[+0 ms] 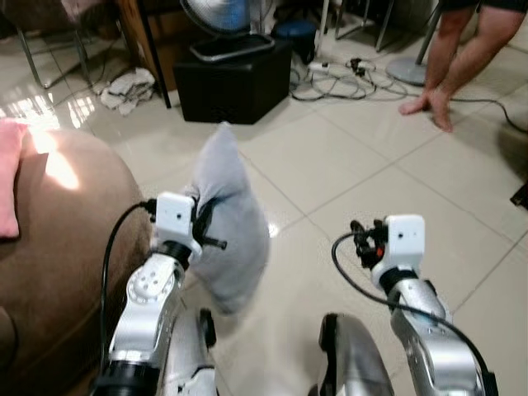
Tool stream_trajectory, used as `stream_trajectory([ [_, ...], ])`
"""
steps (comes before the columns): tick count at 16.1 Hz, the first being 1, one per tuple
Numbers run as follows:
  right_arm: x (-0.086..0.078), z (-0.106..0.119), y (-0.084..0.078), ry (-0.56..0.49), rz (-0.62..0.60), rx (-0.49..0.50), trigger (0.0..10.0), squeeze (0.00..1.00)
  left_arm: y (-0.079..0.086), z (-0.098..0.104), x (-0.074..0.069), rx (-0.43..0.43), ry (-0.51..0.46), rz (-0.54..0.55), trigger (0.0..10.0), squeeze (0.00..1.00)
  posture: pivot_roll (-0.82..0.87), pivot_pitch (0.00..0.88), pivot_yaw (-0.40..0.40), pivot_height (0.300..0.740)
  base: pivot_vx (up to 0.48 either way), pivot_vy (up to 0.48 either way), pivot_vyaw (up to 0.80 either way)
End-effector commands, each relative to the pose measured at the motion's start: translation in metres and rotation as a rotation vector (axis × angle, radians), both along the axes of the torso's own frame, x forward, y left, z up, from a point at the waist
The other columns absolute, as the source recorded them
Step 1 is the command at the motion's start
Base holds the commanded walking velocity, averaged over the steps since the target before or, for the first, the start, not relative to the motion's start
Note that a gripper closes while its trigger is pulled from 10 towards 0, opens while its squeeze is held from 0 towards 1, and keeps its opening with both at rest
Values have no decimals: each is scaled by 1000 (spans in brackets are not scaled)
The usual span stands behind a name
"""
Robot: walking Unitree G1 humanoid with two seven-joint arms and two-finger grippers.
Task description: Move the pillow to the sofa from floor
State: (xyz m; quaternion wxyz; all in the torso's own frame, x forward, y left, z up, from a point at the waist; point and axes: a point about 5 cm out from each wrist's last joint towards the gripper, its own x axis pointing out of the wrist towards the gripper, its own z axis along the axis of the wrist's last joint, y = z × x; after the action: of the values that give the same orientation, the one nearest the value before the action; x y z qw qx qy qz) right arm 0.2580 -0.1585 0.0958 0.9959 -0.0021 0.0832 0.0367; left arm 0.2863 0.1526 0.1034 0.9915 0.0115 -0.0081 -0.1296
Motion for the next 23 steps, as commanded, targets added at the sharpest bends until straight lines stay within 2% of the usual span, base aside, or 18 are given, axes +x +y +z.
stream_trajectory([
  [1, 2, 0, 0, 3, -6, 9, 10000, 0, -4, 12, 3, -1, -54, -8, 10000, 0, -19, 0, 11, 627, 0, 0, 0],
  [5, 0, 1, -1, -8, -24, 3, 10000, 0, -15, 14, 3, 4, -53, -47, 10000, 0, -31, 0, 36, 657, 0, 0, 0],
  [9, 2, 1, 2, -9, -1, -6, 10000, 0, -13, 12, 2, 31, -44, -25, 10000, 0, -8, 0, 19, 687, 0, 0, 0],
  [12, 15, 7, 15, -35, 46, 5, 10000, 0, -6, 18, 8, 56, -62, 2, 10000, 0, 21, 0, 10, 717, 0, 0, 0],
  [14, 18, 6, 15, -37, 48, 13, 10000, 0, -6, 21, 9, 49, -71, 7, 10000, 0, 31, 0, 4, 740, 0, 0, 0],
  [22, 21, 8, 14, -49, 58, 21, 10000, 0, -6, 25, 11, 86, -107, 19, 10000, 0, 28, 0, -8, 740, 0, 0, 0],
  [23, 22, 9, 14, -53, 53, -24, 10000, 0, -8, 26, 10, 86, -113, -1, 10000, 0, 26, 0, -8, 740, 0, 0, 0],
])
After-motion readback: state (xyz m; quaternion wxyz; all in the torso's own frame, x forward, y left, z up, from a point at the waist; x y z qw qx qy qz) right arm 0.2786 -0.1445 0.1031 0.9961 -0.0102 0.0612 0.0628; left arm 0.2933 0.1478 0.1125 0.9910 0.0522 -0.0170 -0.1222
